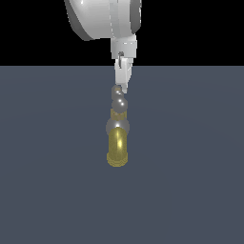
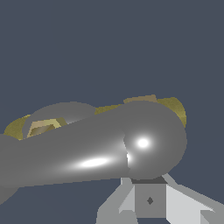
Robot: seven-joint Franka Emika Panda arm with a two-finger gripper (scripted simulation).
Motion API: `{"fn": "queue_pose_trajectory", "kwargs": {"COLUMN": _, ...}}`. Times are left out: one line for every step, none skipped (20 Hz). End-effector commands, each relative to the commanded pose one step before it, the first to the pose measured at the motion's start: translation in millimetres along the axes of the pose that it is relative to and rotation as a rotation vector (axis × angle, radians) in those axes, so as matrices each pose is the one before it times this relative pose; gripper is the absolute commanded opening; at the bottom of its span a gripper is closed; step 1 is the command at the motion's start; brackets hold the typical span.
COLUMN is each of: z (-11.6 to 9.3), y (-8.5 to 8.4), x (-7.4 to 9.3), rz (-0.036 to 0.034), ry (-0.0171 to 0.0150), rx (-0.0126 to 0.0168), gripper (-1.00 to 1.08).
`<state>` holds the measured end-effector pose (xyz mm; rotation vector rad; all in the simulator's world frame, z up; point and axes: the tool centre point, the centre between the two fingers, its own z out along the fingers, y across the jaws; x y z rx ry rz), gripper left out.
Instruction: Turn on the faucet by rotating a designated handle.
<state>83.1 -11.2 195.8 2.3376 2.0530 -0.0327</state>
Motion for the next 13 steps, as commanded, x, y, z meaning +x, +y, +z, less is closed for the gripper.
{"fn": "queue_pose_trajectory", "kwargs": {"z": -1.97, "y": -13.22, "x": 48.51, "rz": -0.05667, "ry": 0.01976, "rx": 0.00419, "gripper": -1.0}}
{"fn": "queue_pose_trajectory", "kwargs": {"z": -0.15, "y": -2.75, "x": 5.6, "rz": -0.0034, "ry": 0.00131, "rx": 0.00023, "gripper": -1.0}}
{"fn": "queue_pose_trajectory", "kwargs": {"z": -0.15, "y": -2.78, "x": 5.68, "rz": -0.00346, "ry": 0.00133, "rx": 0.00024, "gripper": -1.0}}
{"fn": "queue_pose_trajectory", "kwargs": {"z": -0.16, "y": -2.81, "x": 5.75, "rz": -0.00352, "ry": 0.00136, "rx": 0.00024, "gripper": -1.0}}
{"fn": "queue_pose_trajectory", "kwargs": {"z": -0.16, "y": -2.84, "x": 5.79, "rz": -0.00352, "ry": 0.00136, "rx": 0.00024, "gripper": -1.0}}
{"fn": "queue_pose_trajectory", "kwargs": {"z": -0.16, "y": -2.87, "x": 5.87, "rz": -0.00358, "ry": 0.00138, "rx": 0.00024, "gripper": -1.0}}
{"fn": "queue_pose_trajectory", "kwargs": {"z": -0.16, "y": -2.89, "x": 5.91, "rz": -0.00358, "ry": 0.00139, "rx": 0.00024, "gripper": -1.0}}
{"fn": "queue_pose_trajectory", "kwargs": {"z": -0.17, "y": -2.92, "x": 5.99, "rz": -0.00363, "ry": 0.00141, "rx": 0.00025, "gripper": -1.0}}
{"fn": "queue_pose_trajectory", "kwargs": {"z": -0.17, "y": -2.95, "x": 6.07, "rz": -0.00369, "ry": 0.00143, "rx": 0.00025, "gripper": -1.0}}
{"fn": "queue_pose_trajectory", "kwargs": {"z": -0.17, "y": -2.98, "x": 6.13, "rz": -0.00369, "ry": 0.00144, "rx": 0.00025, "gripper": -1.0}}
{"fn": "queue_pose_trajectory", "kwargs": {"z": -0.18, "y": -3.01, "x": 6.21, "rz": -0.00374, "ry": 0.00147, "rx": 0.00025, "gripper": -1.0}}
{"fn": "queue_pose_trajectory", "kwargs": {"z": -0.18, "y": -3.04, "x": 6.34, "rz": -0.00385, "ry": 0.00152, "rx": 0.00025, "gripper": -1.0}}
{"fn": "queue_pose_trajectory", "kwargs": {"z": 0.0, "y": 0.0, "x": 0.0, "rz": 0.0, "ry": 0.0, "rx": 0.0, "gripper": -1.0}}
